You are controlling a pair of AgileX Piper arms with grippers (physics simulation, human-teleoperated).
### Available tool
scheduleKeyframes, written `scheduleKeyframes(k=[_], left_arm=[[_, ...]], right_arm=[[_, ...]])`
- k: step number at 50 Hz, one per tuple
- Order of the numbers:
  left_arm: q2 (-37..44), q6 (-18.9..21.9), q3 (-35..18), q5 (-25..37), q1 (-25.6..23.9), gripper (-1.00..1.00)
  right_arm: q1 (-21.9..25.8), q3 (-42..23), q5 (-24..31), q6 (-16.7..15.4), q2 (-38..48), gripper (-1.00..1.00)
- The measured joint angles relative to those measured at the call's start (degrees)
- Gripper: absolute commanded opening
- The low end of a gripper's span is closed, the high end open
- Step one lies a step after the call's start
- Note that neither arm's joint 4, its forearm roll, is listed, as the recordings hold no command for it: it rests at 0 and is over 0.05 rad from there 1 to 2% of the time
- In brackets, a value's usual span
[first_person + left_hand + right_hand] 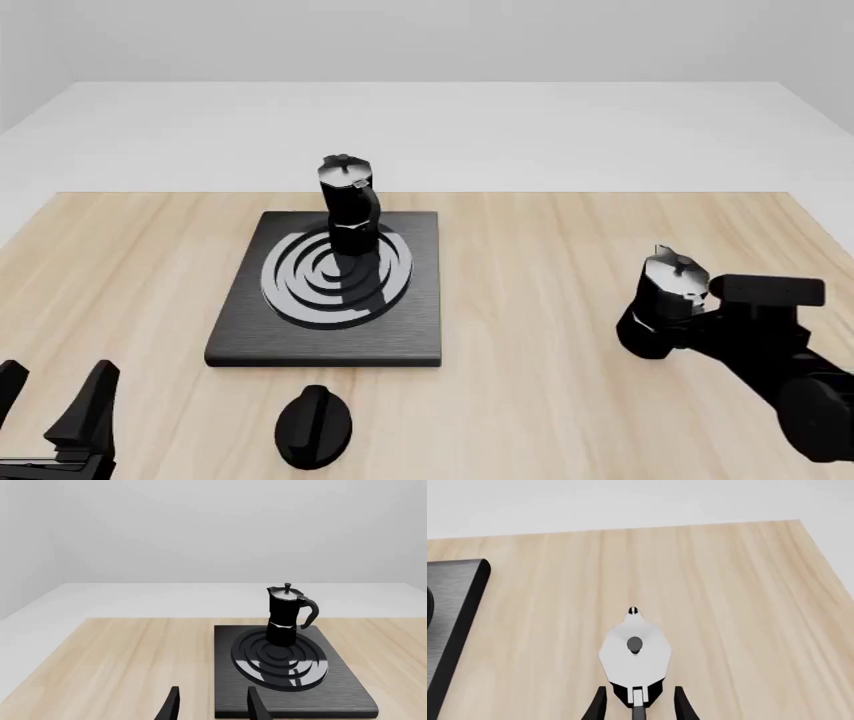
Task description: Put both moka pots on the stove.
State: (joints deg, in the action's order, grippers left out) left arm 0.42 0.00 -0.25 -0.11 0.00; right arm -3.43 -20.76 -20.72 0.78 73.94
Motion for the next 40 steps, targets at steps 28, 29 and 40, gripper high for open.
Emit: scheduleKeyframes(k=[28,29,40], left_arm=[[0.00,0.00,0.00,0.00,0.00,1.00],[0.00,0.00,0.00,0.00,0.00,1.00],[0.00,0.00,0.00,0.00,0.00,1.00]], right_arm=[[-0.41,1.04,-1.12,-0.96,0.78,-1.00],[-0.41,1.10,-1.09,-1.08,0.71,-1.00],[-0.23,1.72,-0.90,-2.07,-0.11,-1.00]])
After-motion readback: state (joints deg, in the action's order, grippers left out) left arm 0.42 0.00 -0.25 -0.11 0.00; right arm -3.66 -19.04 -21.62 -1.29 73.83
